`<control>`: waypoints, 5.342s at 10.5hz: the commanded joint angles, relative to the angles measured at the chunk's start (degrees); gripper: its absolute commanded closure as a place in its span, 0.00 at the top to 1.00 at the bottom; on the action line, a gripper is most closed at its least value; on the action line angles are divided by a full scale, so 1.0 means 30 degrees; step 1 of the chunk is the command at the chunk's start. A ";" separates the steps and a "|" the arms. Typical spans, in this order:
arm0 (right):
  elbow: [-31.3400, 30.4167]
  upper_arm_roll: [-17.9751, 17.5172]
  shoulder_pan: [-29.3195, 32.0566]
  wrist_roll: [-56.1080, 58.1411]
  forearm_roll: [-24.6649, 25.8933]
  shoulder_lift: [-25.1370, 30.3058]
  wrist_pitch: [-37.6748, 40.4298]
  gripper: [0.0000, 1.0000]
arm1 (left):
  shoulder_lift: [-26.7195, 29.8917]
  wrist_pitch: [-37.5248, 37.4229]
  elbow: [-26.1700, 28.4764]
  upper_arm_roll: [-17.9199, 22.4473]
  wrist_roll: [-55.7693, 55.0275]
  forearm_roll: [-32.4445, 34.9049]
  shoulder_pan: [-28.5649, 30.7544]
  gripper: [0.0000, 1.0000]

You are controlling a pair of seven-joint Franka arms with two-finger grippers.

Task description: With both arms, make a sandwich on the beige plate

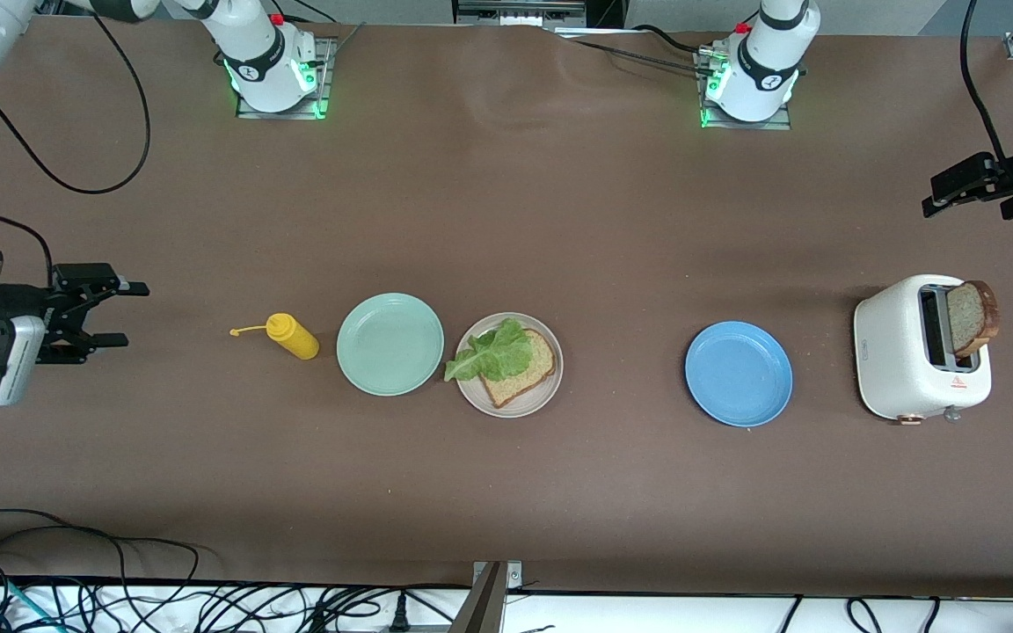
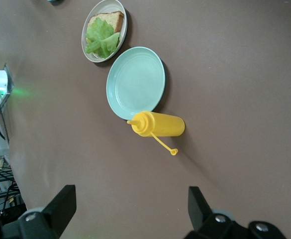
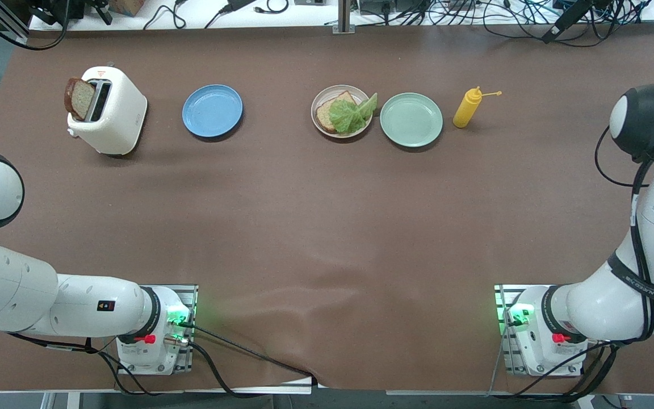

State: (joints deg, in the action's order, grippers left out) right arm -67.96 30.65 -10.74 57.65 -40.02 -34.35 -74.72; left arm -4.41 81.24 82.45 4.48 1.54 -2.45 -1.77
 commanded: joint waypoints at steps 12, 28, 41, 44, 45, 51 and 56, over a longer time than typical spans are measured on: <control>-1.1159 -1.0685 0.4370 -1.7342 1.3397 1.1624 -0.6647 1.00 | -0.0931 0.0779 -0.0295 0.0968 0.2413 0.1285 0.1056 1.00; -1.1683 -0.9015 0.2319 -1.9597 1.3456 1.2241 -0.8402 1.00 | -0.5824 1.0069 0.3688 0.1466 0.7542 -0.0442 0.4692 1.00; -1.1624 -0.7813 0.2231 -1.9363 1.2606 1.2122 -0.7937 1.00 | -0.6324 0.8522 0.3051 0.1437 0.8043 -0.0443 0.4985 0.00; -1.1624 -0.7813 0.2231 -1.9334 1.2606 1.2123 -0.7937 1.00 | -0.6324 0.6211 0.1089 0.1437 0.7751 -0.1491 0.5073 0.00; -1.1624 -0.7813 0.2231 -1.9334 1.2606 1.2123 -0.7908 1.00 | -0.6324 0.5216 0.0502 0.1437 0.7605 -0.2078 0.5102 0.00; -1.1624 -0.7755 0.2260 -1.9305 1.2606 1.2093 -0.7732 1.00 | -0.6002 0.2658 -0.1437 0.1437 0.3776 -0.5495 0.4898 0.00; -1.1595 -0.7726 0.2260 -1.9304 1.2606 1.2093 -0.7703 1.00 | -0.6177 0.2657 -0.0910 0.0530 0.0316 -0.9402 0.4167 0.00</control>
State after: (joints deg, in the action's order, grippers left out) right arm -102.17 7.07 -3.76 -0.26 -1.31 1.30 -98.23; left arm -22.96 89.74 79.35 6.56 5.75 -27.57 11.50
